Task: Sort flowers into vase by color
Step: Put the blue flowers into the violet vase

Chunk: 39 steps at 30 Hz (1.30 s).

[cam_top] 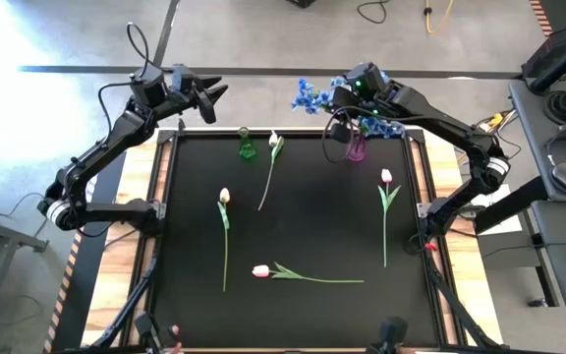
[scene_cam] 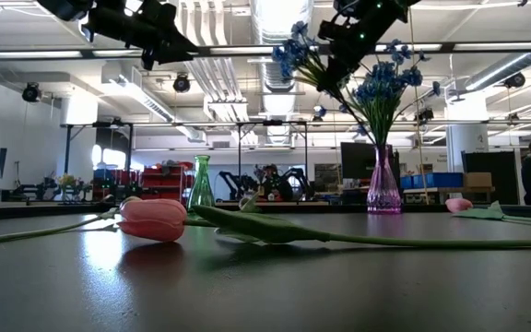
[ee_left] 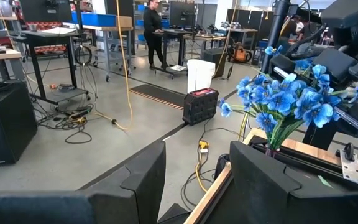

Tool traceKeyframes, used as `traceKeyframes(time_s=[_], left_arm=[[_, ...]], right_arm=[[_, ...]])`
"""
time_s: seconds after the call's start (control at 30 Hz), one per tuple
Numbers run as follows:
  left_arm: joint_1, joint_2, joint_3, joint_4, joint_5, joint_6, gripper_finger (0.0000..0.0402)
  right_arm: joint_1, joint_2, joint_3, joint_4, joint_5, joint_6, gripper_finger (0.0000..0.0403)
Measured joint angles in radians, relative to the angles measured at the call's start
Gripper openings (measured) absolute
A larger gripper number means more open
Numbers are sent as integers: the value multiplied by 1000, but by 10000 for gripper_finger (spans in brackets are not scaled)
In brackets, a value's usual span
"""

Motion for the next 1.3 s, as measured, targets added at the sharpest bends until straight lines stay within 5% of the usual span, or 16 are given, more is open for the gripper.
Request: traceKeyframes(time_s=[1.0, 1.3], left_arm=[[0, 1, 0, -33, -4, 0, 164], [0, 1, 0, -37, -4, 0, 164]], right_arm=[[-8, -5, 0, 61, 50, 99, 13], [19, -127, 70, 68, 51, 214, 13]])
